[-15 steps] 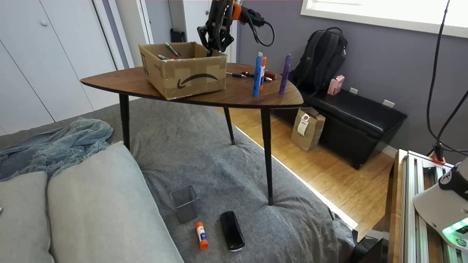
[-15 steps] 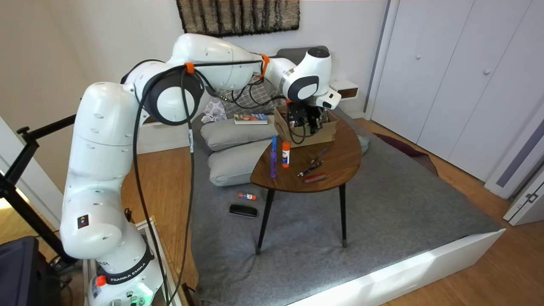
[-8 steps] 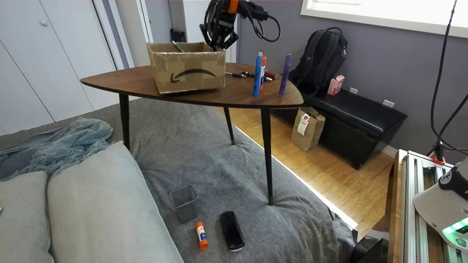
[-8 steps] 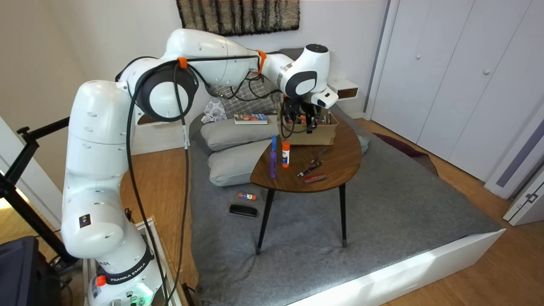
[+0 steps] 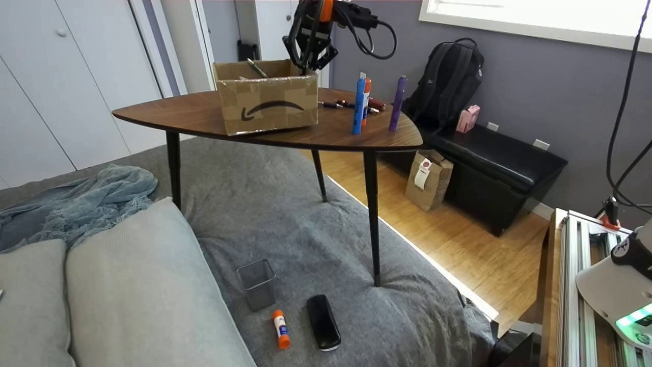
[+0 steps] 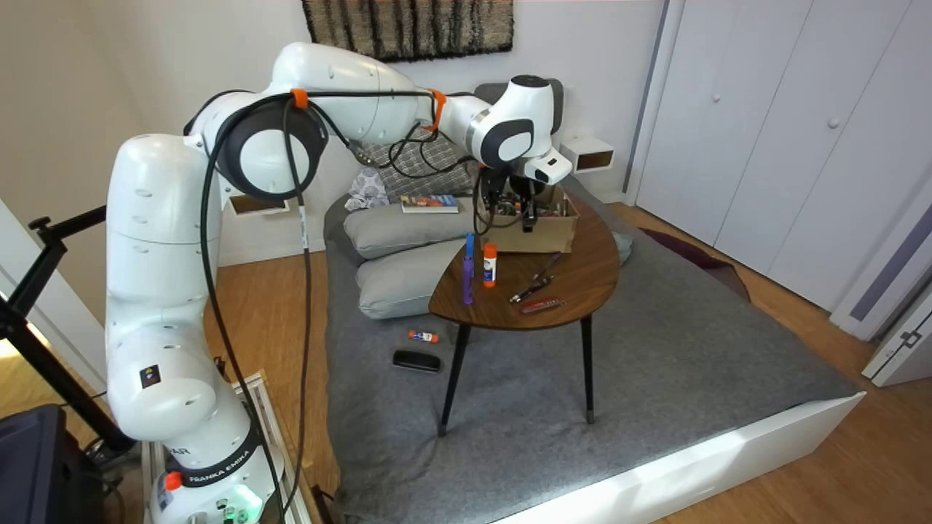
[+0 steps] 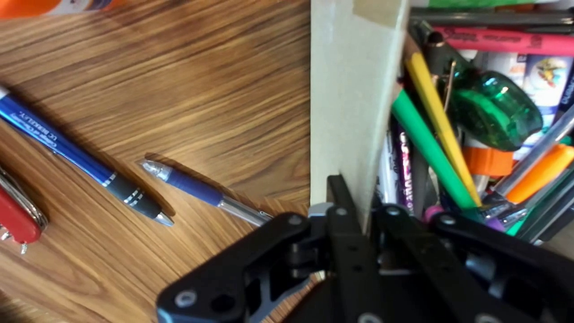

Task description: Rotate the box anticlockwise, then put the purple bottle and blue bottle in the box

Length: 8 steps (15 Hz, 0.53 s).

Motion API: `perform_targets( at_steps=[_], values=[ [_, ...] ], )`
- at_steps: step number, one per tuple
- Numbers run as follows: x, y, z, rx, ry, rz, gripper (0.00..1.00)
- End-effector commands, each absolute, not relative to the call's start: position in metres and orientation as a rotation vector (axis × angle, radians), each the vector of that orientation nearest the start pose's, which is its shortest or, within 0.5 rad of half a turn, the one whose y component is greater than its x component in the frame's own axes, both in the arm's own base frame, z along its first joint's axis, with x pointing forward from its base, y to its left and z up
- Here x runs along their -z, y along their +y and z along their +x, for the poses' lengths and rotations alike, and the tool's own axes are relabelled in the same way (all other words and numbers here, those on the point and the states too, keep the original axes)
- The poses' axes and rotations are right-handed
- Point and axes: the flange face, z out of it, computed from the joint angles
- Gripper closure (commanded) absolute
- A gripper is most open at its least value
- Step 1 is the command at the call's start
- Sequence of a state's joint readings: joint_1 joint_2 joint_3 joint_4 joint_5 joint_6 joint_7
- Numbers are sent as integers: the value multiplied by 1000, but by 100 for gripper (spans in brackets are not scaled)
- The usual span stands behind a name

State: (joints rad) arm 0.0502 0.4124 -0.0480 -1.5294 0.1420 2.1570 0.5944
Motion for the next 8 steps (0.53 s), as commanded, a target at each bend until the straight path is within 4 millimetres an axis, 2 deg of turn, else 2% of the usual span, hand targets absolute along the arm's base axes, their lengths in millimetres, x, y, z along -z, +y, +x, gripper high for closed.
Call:
perform_targets(
  at_steps=[1, 2, 3, 8],
  values=[
    [-443, 12, 699, 258, 950, -2809, 93],
    [-443, 12, 699, 259, 950, -2809, 93],
    [-443, 12, 699, 259, 950, -2809, 98],
    [-434, 13, 691, 286, 1051, -2809, 98]
  ],
)
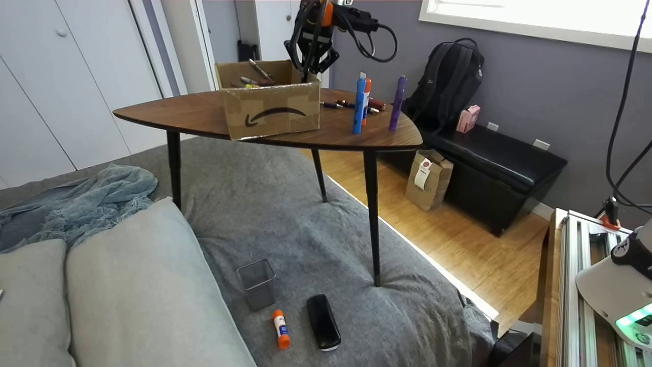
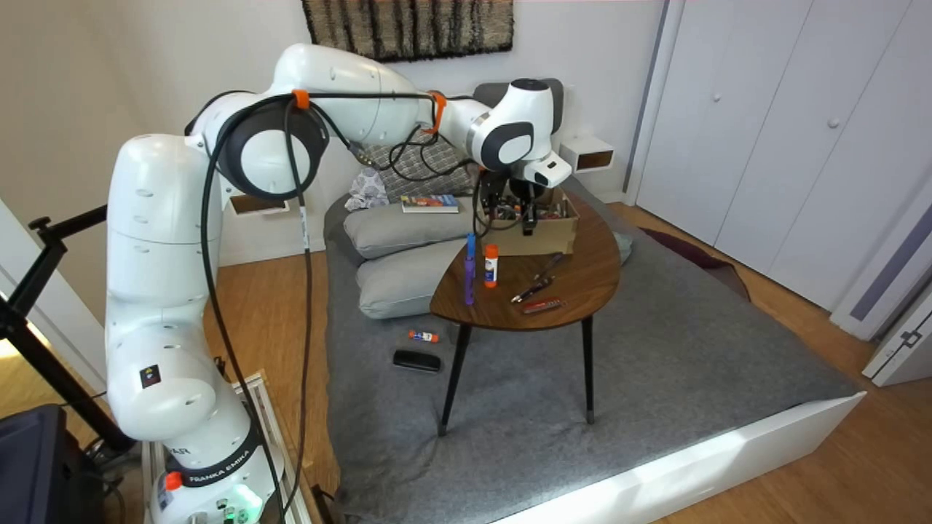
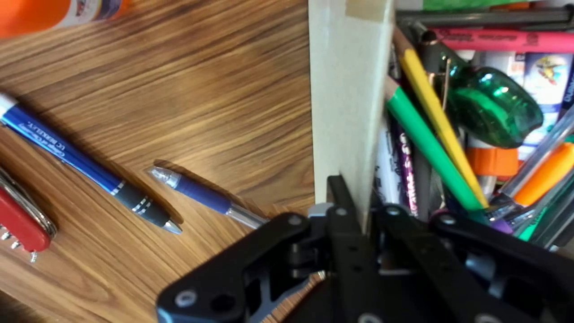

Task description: Rotate the box anticlockwise, then put the purple bottle and blue bottle in the box

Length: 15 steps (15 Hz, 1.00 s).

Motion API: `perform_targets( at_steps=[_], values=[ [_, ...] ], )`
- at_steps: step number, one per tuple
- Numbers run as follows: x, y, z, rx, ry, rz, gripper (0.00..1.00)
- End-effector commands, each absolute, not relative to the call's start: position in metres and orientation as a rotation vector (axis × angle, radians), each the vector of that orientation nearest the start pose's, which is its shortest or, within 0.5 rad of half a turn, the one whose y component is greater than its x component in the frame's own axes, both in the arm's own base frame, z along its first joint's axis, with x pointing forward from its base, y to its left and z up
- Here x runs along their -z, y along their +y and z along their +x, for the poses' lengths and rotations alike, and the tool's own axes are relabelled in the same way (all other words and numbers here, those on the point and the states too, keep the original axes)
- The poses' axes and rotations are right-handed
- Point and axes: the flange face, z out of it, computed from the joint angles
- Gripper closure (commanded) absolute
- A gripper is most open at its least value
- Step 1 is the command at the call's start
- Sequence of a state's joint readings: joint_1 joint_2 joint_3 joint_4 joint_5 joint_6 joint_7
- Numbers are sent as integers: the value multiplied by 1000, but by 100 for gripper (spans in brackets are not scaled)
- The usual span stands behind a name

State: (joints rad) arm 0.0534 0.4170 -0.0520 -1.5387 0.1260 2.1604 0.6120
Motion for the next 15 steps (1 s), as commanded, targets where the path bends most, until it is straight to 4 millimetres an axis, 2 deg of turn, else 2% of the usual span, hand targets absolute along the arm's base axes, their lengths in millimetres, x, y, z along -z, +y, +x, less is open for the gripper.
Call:
perform_targets(
  at_steps=[1, 6, 15],
  values=[
    [-435, 14, 688, 287, 1068, -2808, 98],
    [-436, 10, 676, 267, 1172, -2780, 98],
    [-434, -1, 645, 232, 1256, -2765, 98]
  ],
)
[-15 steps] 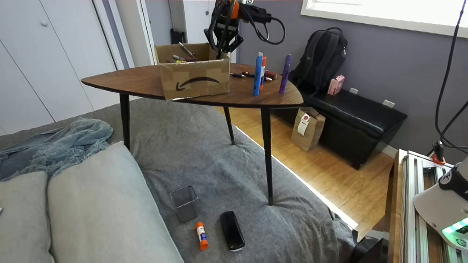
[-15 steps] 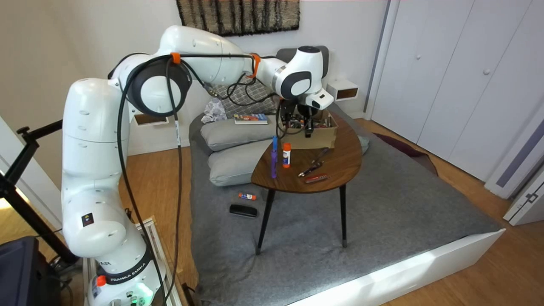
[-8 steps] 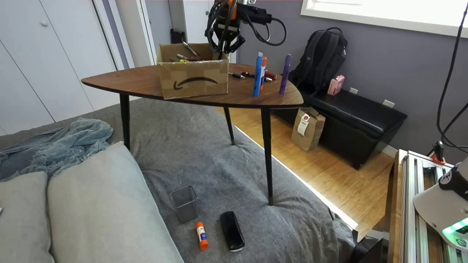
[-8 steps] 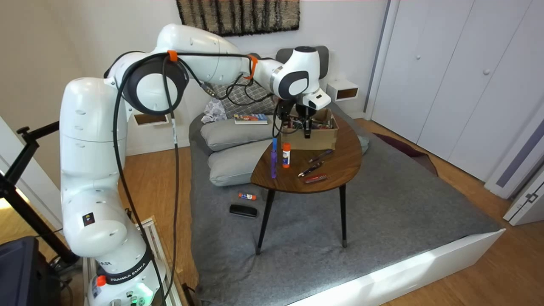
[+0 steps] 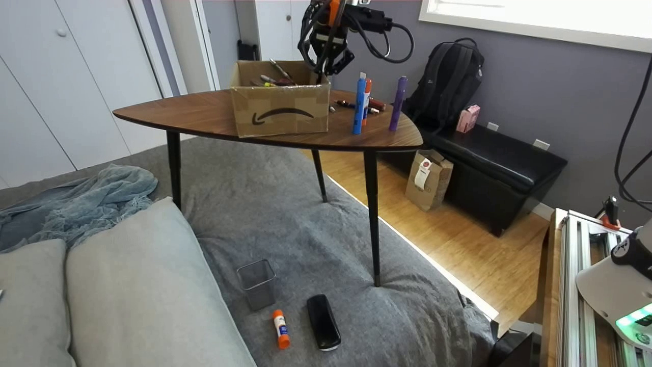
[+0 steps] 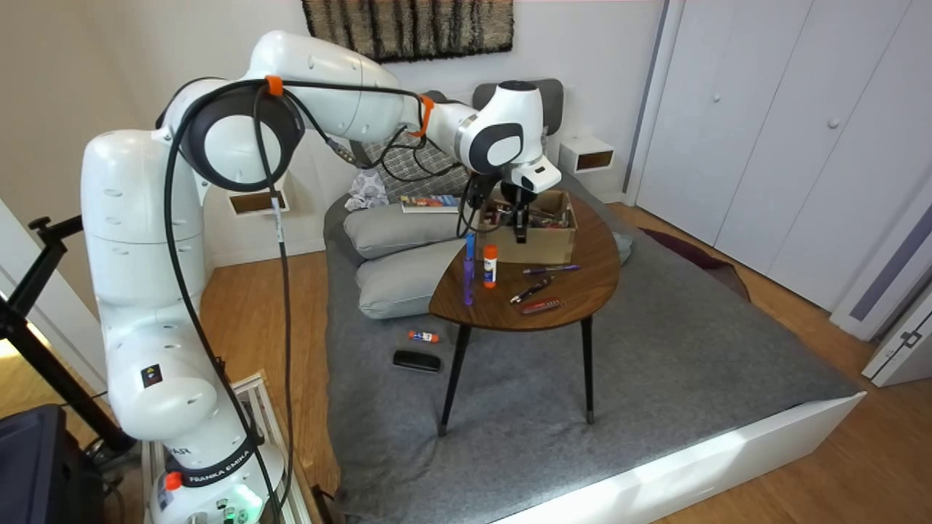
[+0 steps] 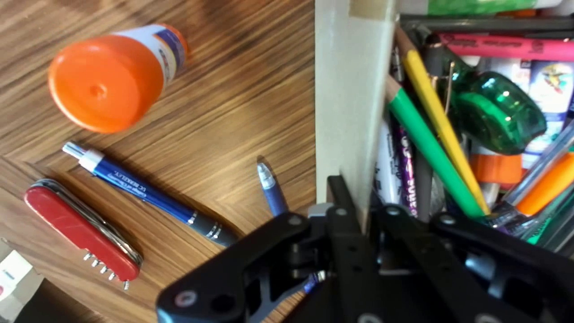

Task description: Rotate the box anticlockwise, then put the purple bottle and blue bottle in the box

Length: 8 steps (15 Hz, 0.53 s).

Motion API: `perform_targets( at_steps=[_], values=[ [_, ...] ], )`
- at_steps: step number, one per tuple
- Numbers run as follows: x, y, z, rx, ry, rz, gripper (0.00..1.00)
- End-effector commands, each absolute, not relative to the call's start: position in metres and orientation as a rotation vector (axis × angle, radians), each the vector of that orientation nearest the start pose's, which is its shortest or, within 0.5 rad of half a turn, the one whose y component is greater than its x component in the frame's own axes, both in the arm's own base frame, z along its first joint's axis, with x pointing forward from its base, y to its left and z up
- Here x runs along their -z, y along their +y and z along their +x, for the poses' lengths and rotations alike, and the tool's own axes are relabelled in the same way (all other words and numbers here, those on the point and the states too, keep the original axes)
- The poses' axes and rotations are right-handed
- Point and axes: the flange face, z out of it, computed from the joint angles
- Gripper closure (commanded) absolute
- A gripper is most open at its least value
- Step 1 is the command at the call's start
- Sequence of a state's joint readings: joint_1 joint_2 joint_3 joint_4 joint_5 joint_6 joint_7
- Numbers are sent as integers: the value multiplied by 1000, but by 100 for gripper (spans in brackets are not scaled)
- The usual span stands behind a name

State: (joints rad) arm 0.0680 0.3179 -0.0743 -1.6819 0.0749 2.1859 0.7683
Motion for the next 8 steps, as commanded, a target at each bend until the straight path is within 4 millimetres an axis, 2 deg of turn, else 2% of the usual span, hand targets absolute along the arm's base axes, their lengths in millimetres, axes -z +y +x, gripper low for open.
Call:
perform_targets(
  at_steps=[1, 8],
  values=[
    [-435, -3, 642, 230, 1274, -2760, 98],
    [-434, -12, 624, 204, 1372, -2716, 98]
  ],
)
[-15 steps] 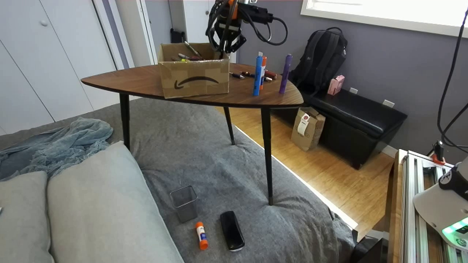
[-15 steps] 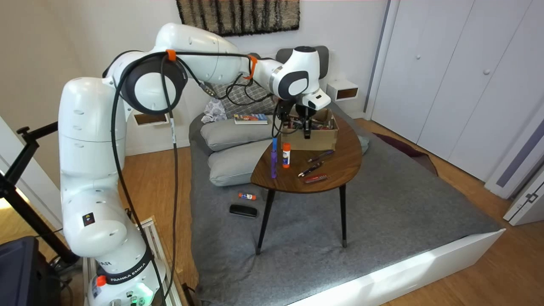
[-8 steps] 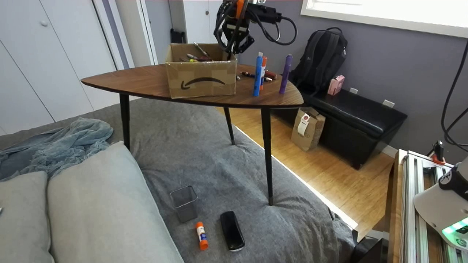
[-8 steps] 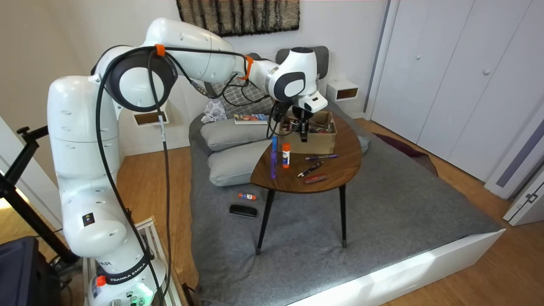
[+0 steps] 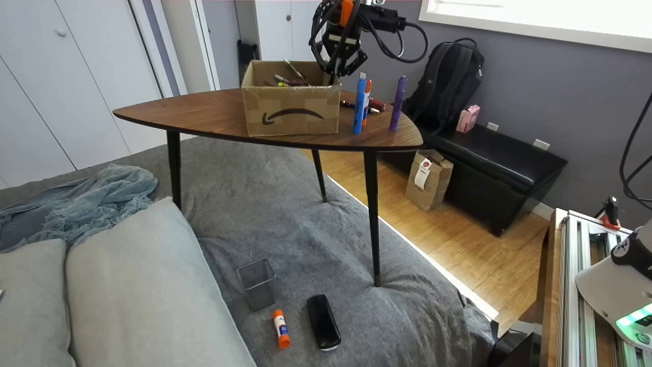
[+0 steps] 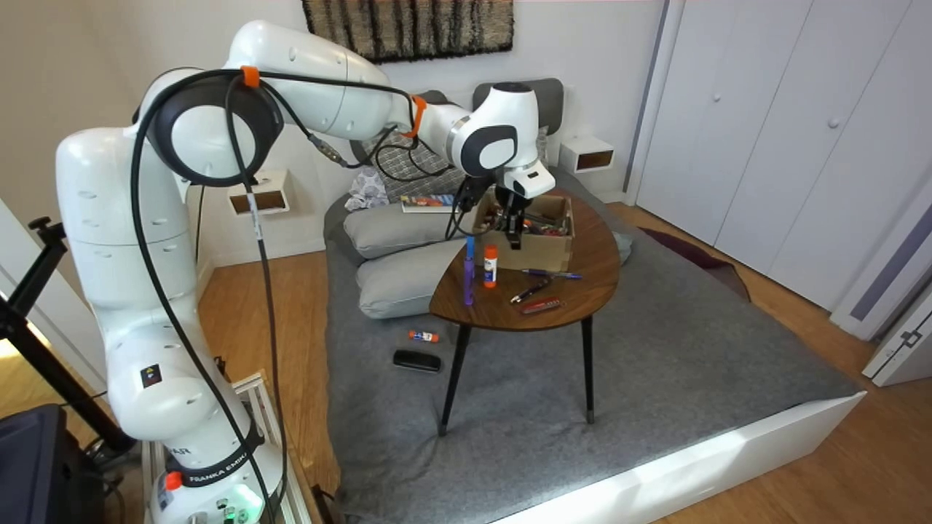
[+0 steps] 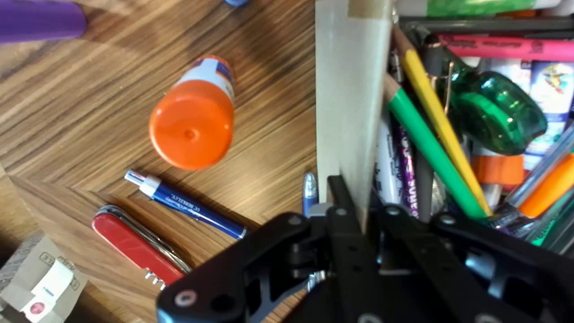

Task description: Rotate the box anticlockwise, then put the purple bottle and blue bottle in the box

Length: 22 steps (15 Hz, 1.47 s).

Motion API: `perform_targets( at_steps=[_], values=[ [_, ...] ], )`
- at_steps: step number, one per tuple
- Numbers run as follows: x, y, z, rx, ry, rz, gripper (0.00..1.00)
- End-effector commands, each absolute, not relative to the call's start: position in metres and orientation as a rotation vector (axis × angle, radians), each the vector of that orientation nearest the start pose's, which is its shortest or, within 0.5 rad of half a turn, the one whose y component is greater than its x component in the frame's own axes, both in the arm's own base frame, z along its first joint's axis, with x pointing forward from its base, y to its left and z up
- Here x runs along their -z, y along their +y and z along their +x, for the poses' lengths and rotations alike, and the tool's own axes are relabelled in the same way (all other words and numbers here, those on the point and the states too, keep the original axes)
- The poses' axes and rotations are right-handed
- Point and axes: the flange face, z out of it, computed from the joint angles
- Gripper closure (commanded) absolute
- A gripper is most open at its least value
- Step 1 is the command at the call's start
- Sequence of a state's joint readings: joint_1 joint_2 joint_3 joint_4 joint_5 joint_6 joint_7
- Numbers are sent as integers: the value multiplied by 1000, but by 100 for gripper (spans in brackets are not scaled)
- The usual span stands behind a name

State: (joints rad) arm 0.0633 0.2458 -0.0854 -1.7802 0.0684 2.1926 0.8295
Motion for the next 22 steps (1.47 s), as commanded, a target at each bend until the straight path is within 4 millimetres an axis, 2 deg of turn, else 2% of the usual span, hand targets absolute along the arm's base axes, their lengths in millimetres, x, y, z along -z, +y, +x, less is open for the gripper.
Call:
perform_targets(
  at_steps=[1, 22],
  values=[
    [-433, -13, 623, 199, 1381, -2712, 98],
    [-436, -23, 599, 178, 1544, -2663, 98]
  ],
)
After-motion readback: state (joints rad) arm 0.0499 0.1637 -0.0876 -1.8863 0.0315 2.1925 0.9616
